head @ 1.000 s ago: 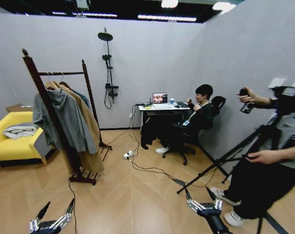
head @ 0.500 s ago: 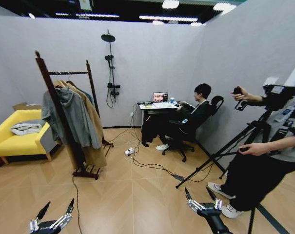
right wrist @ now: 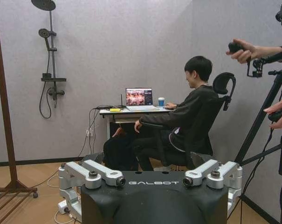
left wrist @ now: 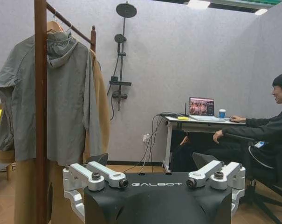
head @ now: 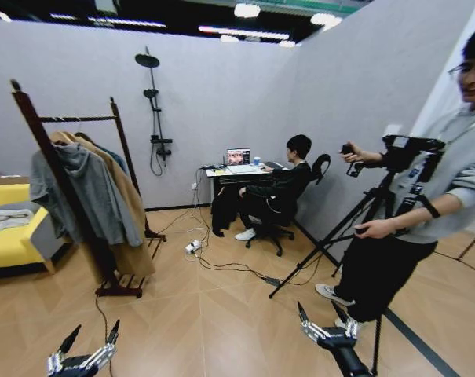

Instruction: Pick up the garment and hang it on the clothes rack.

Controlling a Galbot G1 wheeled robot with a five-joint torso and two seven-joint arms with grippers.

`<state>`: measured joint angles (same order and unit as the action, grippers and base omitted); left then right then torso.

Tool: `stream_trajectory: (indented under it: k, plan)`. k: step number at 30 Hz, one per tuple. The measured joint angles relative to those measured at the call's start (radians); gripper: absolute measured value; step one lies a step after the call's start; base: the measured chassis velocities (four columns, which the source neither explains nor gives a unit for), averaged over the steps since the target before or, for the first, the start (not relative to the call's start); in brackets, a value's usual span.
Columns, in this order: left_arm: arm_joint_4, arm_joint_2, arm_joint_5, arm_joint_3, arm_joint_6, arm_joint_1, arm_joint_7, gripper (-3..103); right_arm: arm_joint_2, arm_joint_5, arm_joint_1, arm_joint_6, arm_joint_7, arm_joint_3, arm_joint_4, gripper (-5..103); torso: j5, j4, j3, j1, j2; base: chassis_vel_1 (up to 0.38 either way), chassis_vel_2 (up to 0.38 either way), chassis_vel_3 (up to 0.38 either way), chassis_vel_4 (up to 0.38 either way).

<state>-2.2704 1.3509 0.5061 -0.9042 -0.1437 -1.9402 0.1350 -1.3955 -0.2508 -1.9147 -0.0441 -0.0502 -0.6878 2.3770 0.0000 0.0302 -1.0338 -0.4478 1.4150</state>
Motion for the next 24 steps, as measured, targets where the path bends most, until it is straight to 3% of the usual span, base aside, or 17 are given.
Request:
stream_trajectory:
  k: [24]
  plan:
    - [0.0,0.0,0.0,0.0,0.0,0.0,0.0,100,0.0,0.0,0.0,0.0,0.0,0.0,0.0,100,0.0,0.0001,0.0,0.0,0.0,0.0,0.0,0.0,0.0]
